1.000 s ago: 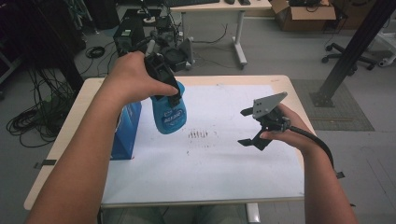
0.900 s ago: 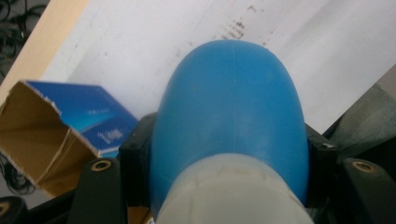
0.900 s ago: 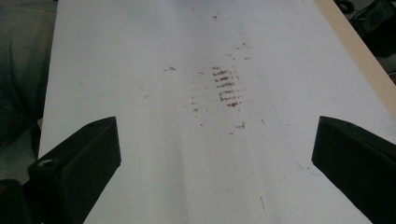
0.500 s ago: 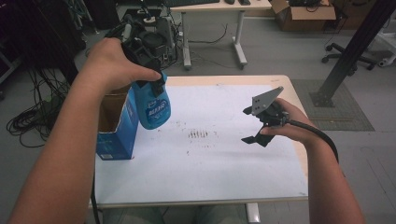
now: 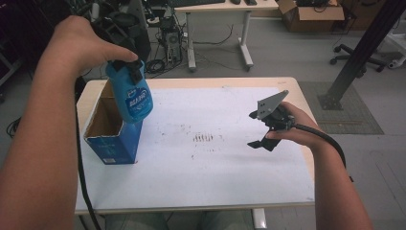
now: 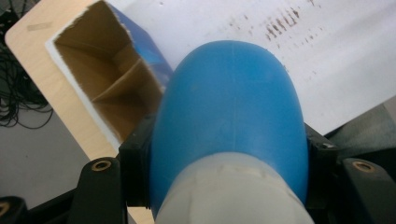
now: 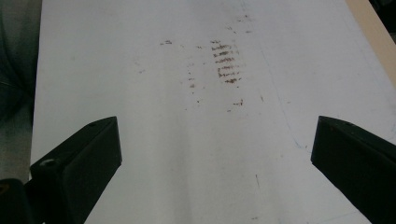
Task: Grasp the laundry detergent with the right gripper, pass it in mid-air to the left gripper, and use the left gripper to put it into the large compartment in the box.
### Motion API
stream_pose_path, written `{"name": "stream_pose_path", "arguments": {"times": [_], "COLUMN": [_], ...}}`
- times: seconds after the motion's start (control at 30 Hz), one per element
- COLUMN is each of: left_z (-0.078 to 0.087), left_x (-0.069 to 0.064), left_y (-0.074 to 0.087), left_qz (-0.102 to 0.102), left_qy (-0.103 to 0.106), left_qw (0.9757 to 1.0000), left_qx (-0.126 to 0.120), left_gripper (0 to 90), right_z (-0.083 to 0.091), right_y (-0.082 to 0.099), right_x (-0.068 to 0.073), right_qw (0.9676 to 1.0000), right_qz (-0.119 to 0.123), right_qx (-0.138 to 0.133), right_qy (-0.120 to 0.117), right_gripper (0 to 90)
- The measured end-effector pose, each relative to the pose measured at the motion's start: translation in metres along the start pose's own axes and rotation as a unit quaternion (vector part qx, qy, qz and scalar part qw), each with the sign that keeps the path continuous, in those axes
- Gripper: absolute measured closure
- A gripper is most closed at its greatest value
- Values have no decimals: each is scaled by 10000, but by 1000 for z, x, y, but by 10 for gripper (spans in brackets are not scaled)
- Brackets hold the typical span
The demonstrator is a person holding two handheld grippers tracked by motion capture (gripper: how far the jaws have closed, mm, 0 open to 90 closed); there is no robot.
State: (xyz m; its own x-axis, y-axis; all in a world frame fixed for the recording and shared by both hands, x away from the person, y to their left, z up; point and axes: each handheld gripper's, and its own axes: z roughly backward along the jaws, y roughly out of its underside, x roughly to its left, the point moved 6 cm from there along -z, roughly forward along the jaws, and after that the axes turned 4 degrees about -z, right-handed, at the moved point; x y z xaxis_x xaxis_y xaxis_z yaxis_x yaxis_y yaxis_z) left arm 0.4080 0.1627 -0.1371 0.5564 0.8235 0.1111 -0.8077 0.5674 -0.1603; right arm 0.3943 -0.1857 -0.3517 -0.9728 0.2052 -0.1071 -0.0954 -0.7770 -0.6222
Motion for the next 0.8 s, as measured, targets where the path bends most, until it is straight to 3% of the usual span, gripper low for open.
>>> {"name": "stream_pose_path", "arguments": {"times": [0.37, 0.8], "left_z": [7, 12], "left_x": [28, 53], "left_y": [10, 21], "left_qz": [566, 1035], "left_qy": [-107, -139], "left_qw": [9983, 9945], "left_qx": [-7, 12], "left_gripper": [374, 375], "right_z": [2, -3], "right_y": [-1, -4], "right_x": [-5, -1], "right_qw": [9995, 9993], "right_qz": [70, 138], "right_qx": [298, 342], "right_qy": [32, -46], "right_gripper": [19, 20]}}
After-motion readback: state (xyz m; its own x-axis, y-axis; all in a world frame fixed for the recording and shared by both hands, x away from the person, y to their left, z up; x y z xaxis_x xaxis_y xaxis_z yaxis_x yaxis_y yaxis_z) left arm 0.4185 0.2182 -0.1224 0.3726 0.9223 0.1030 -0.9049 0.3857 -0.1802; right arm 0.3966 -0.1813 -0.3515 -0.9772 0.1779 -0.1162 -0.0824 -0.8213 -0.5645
